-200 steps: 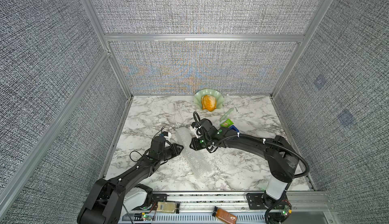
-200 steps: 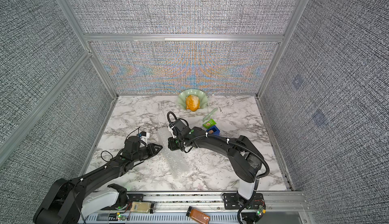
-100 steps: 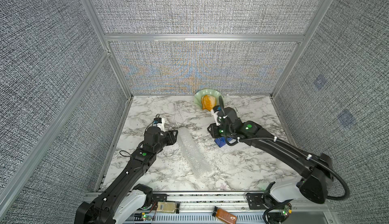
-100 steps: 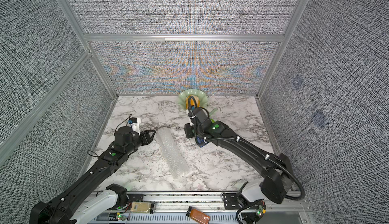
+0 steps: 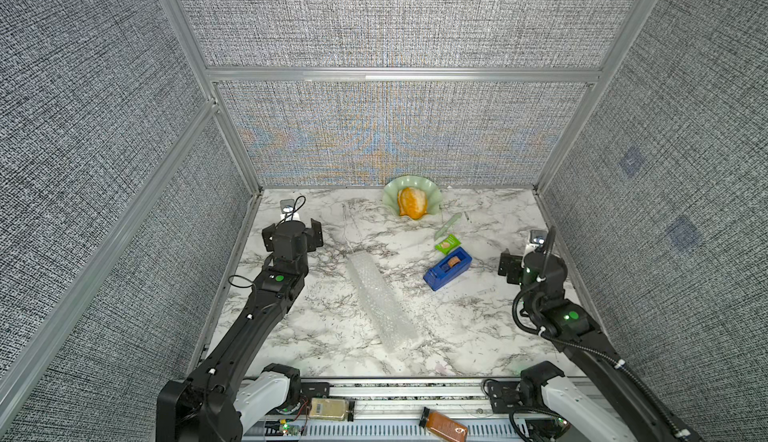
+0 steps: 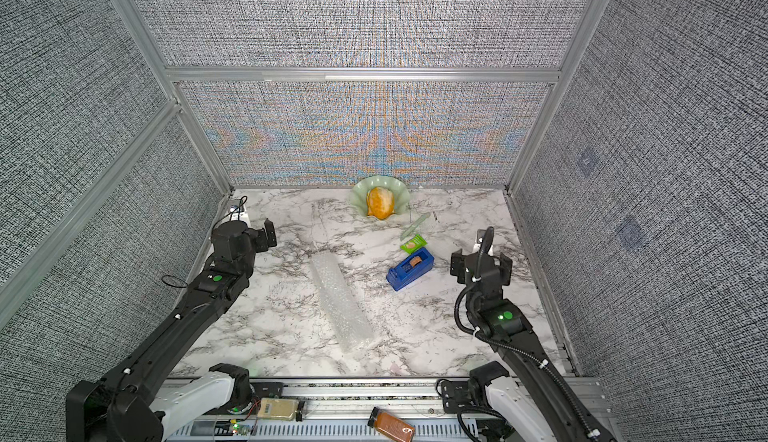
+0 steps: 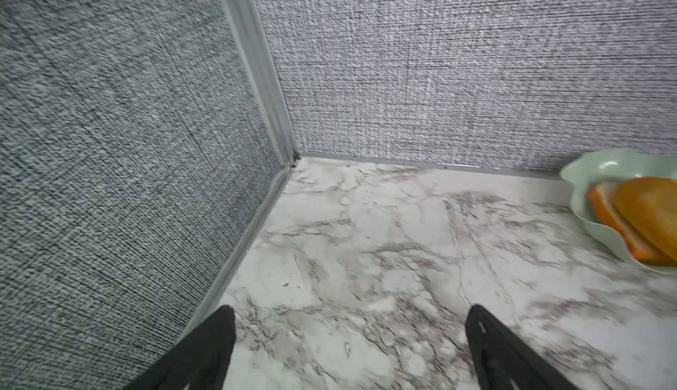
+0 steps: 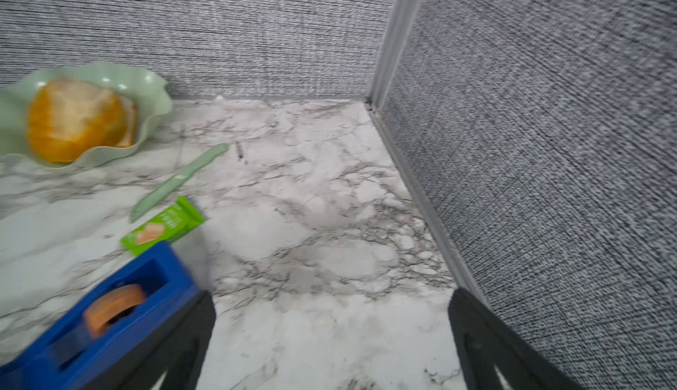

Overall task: Wrap wine bottles in bubble wrap
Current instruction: Reset both arms

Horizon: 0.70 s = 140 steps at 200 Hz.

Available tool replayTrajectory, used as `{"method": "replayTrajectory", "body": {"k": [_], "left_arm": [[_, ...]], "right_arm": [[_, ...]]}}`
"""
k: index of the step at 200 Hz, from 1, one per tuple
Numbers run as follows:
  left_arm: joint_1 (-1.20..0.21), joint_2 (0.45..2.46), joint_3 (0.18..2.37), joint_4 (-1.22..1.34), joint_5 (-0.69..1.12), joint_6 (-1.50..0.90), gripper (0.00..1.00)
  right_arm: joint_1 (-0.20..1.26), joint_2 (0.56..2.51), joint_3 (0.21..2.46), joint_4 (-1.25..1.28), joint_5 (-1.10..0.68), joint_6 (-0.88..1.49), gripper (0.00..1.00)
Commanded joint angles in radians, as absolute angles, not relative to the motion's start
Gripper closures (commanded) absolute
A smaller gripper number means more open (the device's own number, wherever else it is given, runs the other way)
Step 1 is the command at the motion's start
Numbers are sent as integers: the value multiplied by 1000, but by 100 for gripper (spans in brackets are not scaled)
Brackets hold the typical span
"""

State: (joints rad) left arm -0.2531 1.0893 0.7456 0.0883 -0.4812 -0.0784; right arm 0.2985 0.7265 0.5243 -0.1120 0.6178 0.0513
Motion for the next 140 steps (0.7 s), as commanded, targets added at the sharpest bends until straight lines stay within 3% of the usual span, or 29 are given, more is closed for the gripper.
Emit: {"method": "replayTrajectory", "body": {"k": [1, 57, 104, 140], "left_arm": [[-242, 1103, 640, 346, -545, 26, 1], [-198, 1243, 367, 690, -535, 25, 0], [-177, 1400, 271, 1018, -525, 52, 0], [-124, 1488, 206, 1267, -434, 19, 0]], "right_arm": [[229, 715, 374, 228, 629, -61, 1], [51, 974, 114, 746, 424, 37, 1], [42, 1147, 183, 803, 354, -5, 1], [13, 1296, 151, 1095, 280, 26, 1]]}}
